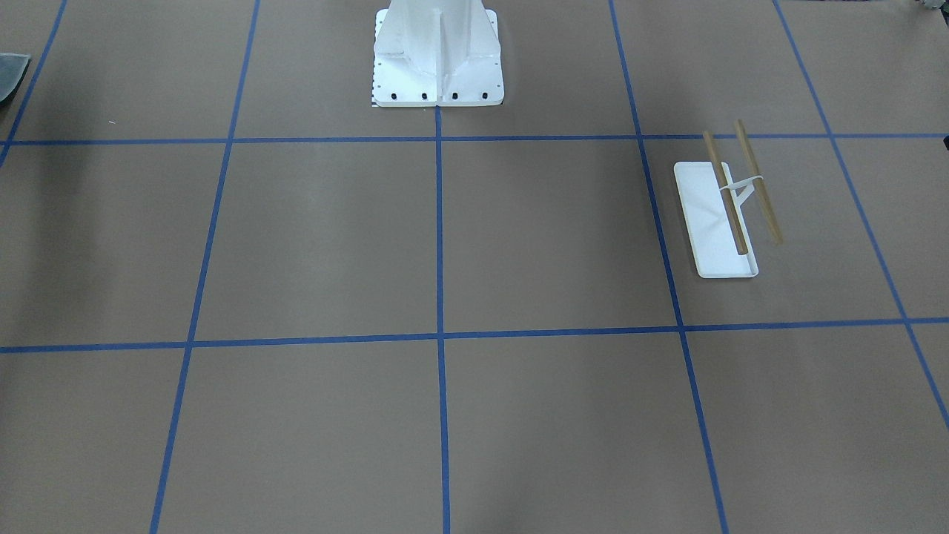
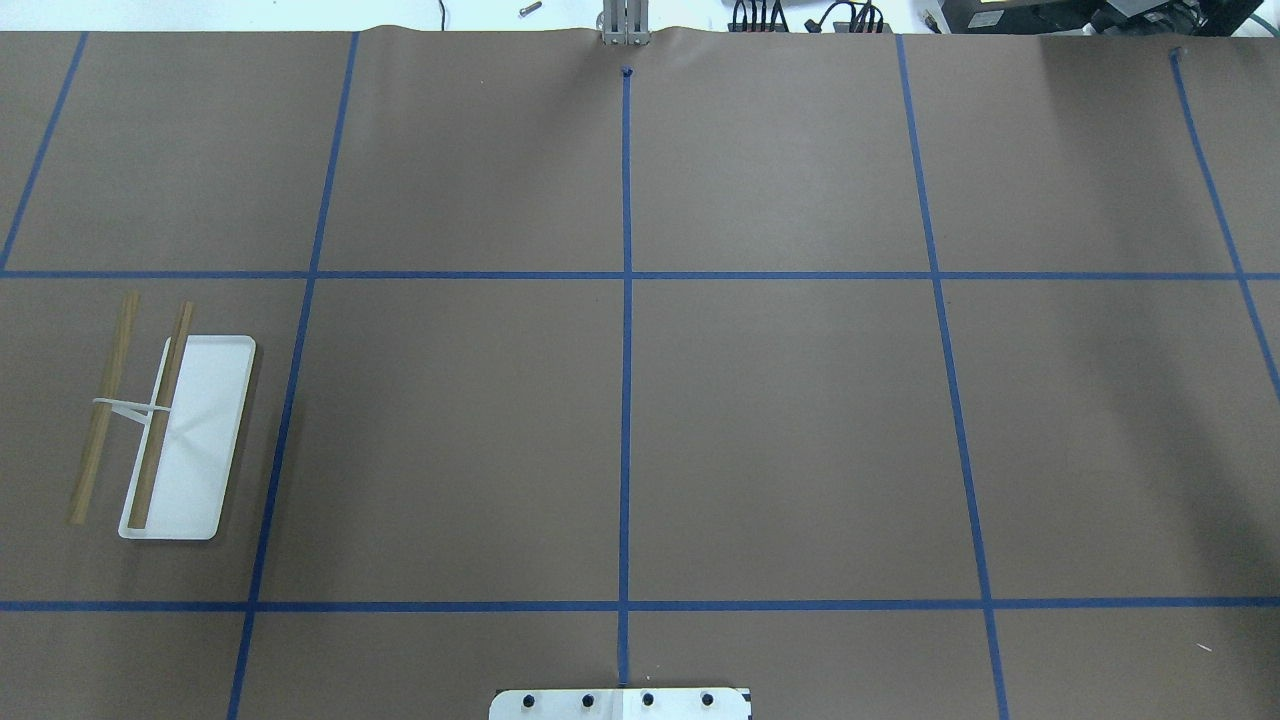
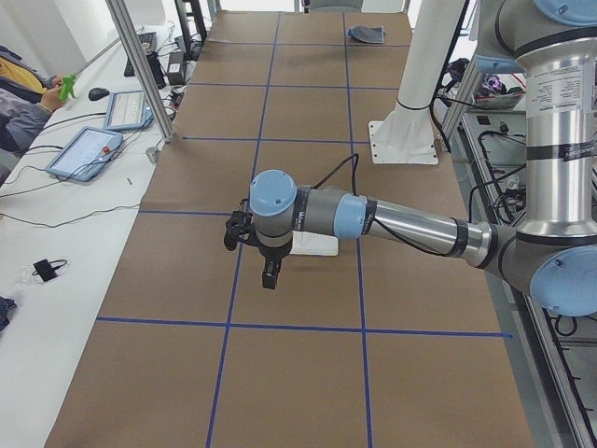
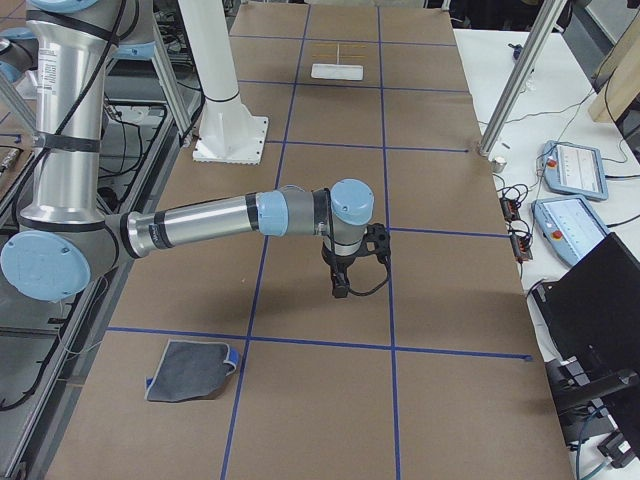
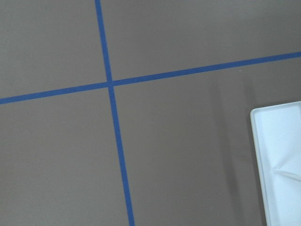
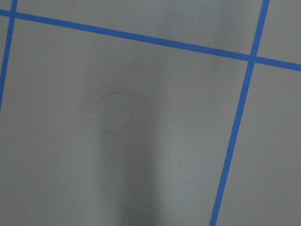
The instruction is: Hang towel on rack
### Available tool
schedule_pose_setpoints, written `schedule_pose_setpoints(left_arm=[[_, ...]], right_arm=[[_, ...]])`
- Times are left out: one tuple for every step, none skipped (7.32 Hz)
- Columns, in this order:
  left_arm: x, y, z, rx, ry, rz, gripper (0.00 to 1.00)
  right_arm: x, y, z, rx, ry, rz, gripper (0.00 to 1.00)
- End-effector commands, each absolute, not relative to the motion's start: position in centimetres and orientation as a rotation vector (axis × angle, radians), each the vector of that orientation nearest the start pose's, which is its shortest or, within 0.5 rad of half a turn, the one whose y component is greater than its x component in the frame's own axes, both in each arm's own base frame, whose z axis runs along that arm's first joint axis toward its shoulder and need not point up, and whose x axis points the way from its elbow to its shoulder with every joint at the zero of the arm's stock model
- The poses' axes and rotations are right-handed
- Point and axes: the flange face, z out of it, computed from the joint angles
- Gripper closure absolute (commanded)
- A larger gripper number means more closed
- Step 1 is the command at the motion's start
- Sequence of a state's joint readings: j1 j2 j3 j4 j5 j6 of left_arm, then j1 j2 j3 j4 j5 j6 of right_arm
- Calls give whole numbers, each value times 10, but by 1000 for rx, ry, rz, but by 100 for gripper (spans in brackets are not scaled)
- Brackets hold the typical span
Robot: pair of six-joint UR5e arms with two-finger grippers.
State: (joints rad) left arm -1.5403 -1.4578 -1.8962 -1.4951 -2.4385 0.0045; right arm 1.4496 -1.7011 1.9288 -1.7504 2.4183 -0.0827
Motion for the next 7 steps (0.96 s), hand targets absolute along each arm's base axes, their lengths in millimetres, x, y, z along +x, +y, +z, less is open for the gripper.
schedule_pose_setpoints(left_arm=[[-43,-447,556,96,876,18,2],[-41,-448,555,100,878,-1,2],[-42,-445,561,114,878,4,2],[-42,-442,563,110,880,2,2],[-42,-442,563,112,880,2,2],[-42,-442,562,113,880,3,2],[-42,-442,563,110,880,2,2]], right_arm=[[6,-432,550,43,-860,-216,0],[7,-430,554,41,-849,-220,0],[9,-412,572,12,-849,-216,0],[12,-388,596,13,-847,-238,0],[16,-358,620,-6,-846,-229,0],[19,-339,640,-56,-845,-204,0],[20,-331,672,-123,-852,-163,0]])
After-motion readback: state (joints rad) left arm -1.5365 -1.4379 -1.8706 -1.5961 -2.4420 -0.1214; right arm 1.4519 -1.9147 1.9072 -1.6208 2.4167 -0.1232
